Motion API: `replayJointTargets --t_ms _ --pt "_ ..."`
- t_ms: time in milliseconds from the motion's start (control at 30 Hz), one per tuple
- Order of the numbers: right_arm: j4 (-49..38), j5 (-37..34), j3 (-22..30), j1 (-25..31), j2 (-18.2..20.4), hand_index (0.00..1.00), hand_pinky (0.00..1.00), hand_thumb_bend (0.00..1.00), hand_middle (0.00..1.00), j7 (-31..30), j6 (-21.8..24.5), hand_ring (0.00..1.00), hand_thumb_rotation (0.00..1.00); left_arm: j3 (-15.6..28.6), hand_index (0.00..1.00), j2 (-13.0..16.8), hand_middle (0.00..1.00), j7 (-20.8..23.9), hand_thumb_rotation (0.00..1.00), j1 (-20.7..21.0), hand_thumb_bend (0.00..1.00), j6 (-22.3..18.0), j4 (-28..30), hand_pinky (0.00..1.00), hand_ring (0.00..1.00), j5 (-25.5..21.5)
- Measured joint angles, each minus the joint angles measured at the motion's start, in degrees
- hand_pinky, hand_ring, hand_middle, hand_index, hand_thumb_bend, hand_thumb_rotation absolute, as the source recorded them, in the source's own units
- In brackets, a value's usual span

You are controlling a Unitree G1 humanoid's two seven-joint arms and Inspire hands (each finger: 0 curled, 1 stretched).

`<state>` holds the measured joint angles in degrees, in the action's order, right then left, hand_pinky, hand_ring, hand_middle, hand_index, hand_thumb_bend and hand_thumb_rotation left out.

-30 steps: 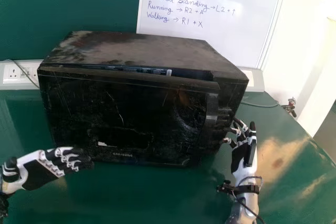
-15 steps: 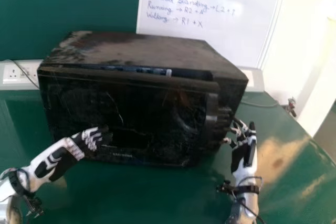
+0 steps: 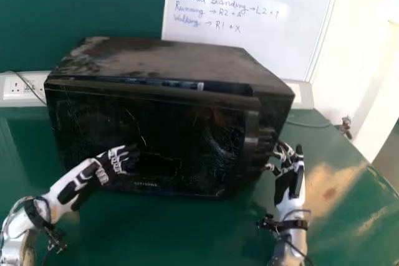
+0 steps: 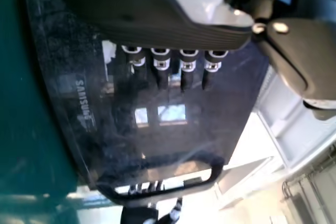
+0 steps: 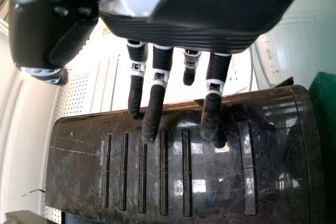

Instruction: Put biscuit inside oven

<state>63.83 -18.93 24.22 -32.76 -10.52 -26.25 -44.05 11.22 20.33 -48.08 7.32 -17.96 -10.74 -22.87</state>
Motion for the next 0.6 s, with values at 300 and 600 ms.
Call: replayJointTargets --t_ms 300,600 --pt "0.1 0.1 0.0 0.0 0.0 0.74 0.29 0.72 0.45 -0.1 0.0 0.36 1.0 -1.1 1.0 -1.8 1.0 9.1 0.0 0.6 0.26 1.7 0.7 0.71 1.0 4.3" --pt "0.1 0.1 0.0 0.1 -0.2 0.73 0.29 0.73 0.45 -0.1 -0.1 0.36 1.0 -1.3 1.0 -2.6 1.0 12.2 0.0 2.0 0.27 4.6 0.7 0.82 1.0 4.8"
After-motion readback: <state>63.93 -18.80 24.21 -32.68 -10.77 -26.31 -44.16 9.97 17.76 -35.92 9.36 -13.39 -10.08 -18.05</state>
